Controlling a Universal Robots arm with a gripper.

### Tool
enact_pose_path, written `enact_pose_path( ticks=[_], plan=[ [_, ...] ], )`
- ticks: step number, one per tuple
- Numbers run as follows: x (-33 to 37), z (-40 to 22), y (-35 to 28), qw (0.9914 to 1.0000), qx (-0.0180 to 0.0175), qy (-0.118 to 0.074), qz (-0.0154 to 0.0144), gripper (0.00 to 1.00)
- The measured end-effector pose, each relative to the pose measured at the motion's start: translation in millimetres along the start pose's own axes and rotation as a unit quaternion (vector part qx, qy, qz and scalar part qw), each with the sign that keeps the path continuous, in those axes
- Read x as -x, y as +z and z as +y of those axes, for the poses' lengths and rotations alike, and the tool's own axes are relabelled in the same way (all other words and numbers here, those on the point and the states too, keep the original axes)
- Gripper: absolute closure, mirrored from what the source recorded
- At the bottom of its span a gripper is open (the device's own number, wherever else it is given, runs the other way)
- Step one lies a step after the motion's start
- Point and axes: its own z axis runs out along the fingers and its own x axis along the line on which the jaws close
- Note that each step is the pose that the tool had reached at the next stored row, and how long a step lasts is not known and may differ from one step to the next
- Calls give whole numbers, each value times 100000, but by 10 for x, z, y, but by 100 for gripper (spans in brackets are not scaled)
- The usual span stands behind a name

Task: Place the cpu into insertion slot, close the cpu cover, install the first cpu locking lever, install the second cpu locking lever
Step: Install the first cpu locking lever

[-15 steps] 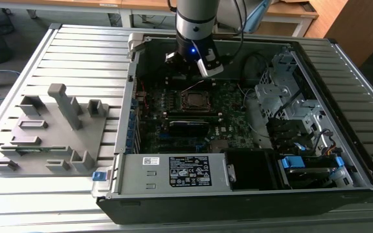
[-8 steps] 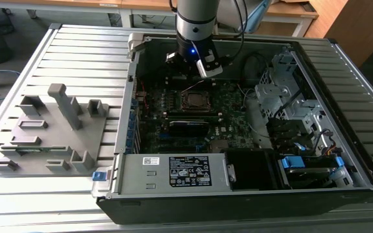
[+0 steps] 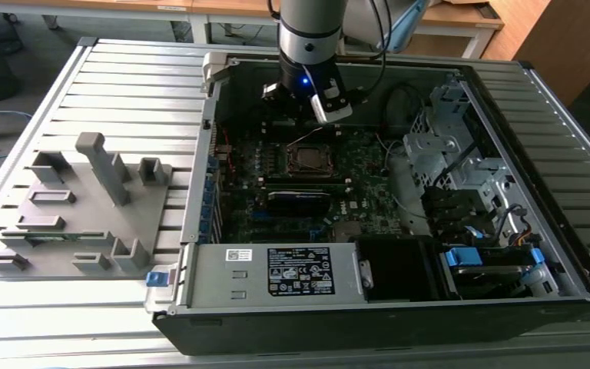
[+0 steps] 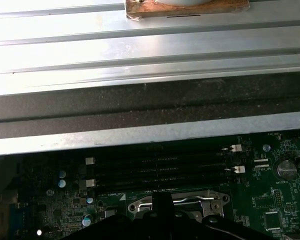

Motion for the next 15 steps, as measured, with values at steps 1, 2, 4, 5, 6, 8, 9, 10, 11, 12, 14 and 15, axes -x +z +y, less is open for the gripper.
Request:
enact_pose_path(
  ticks=[1, 2, 4, 5, 6, 8, 9, 10, 11, 12, 14, 15],
  plan=[
    [0, 0, 0, 100000, -2, 3, -2, 89],
    [0, 0, 0, 100000, -1, 3, -3, 89],
    [0, -1, 5, 100000, 14, 3, -39, 89],
    [-1, -2, 10, 100000, 28, -14, -182, 89],
    [-1, -3, 15, 99999, 39, -73, -483, 89],
    [-1, -5, 26, 99993, 129, -205, -1197, 89],
    [-1, -5, 31, 99987, 171, -267, -1549, 89],
    [-1, -6, 34, 99983, 204, -314, -1806, 89],
    [0, -6, 37, 99979, 228, -345, -1991, 89],
    [0, -7, 39, 99977, 243, -368, -2102, 89],
    [0, -7, 41, 99977, 254, -372, -2116, 89],
    [-1, -5, 43, 99976, 262, -333, -2128, 89]
  ],
)
